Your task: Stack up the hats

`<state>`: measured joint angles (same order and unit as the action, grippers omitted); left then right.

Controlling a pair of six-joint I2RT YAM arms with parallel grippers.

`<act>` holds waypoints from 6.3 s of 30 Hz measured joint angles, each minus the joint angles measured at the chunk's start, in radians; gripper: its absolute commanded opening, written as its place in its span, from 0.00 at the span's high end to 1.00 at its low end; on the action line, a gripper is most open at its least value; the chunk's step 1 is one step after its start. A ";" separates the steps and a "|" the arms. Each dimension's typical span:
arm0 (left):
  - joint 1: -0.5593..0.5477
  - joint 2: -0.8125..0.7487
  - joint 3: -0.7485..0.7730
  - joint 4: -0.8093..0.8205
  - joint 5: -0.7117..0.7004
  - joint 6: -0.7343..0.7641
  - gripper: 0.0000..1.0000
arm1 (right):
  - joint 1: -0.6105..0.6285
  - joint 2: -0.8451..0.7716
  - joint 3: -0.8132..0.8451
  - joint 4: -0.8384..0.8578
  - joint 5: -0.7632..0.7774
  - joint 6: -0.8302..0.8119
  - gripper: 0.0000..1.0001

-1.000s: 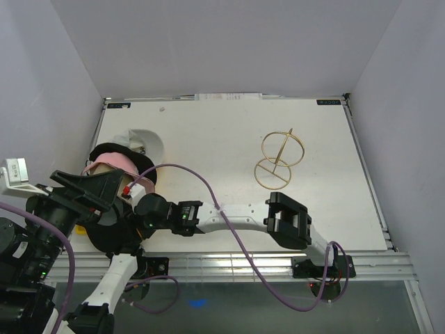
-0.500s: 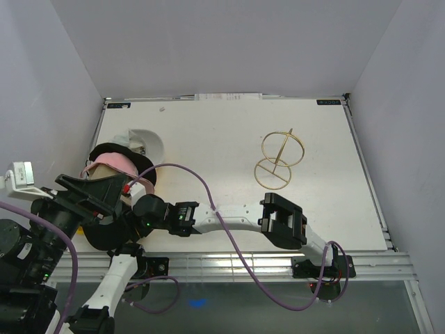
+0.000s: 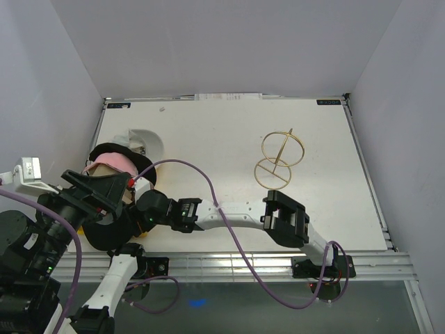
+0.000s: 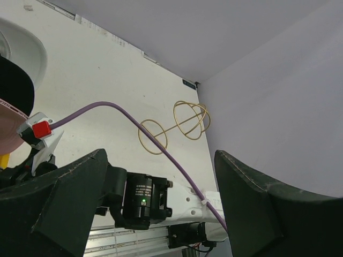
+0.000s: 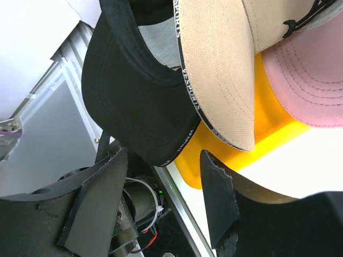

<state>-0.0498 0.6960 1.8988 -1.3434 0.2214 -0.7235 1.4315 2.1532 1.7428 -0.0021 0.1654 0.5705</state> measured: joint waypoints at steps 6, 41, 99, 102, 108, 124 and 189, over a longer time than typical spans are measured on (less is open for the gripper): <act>0.000 0.000 -0.006 0.000 0.000 0.000 0.09 | -0.016 0.019 0.021 0.016 -0.055 0.020 0.37; 0.000 -0.031 -0.055 0.001 -0.002 -0.003 0.09 | -0.102 0.098 0.005 0.222 -0.379 0.169 0.92; -0.005 0.240 -0.422 0.830 0.384 -0.399 0.09 | -0.423 -1.118 -0.103 -0.797 1.054 -0.395 0.92; -0.005 0.225 -0.455 0.858 0.394 -0.395 0.09 | -0.423 -1.061 -0.131 -0.745 1.173 -0.565 0.92; -0.005 0.186 -0.536 0.906 0.411 -0.384 0.09 | -0.425 -1.094 -0.461 -0.105 1.253 -1.240 0.92; -0.005 0.206 -0.687 0.989 0.453 -0.364 0.08 | -0.450 -1.065 -0.565 0.521 1.332 -1.880 0.92; -0.005 0.213 -0.830 1.007 0.474 -0.288 0.09 | -0.352 -0.810 -1.064 0.626 1.351 -1.974 0.92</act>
<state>-0.0547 0.9092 1.0683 -0.3359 0.6956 -1.0111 1.0794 1.3430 0.6785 0.6235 1.5162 -1.4033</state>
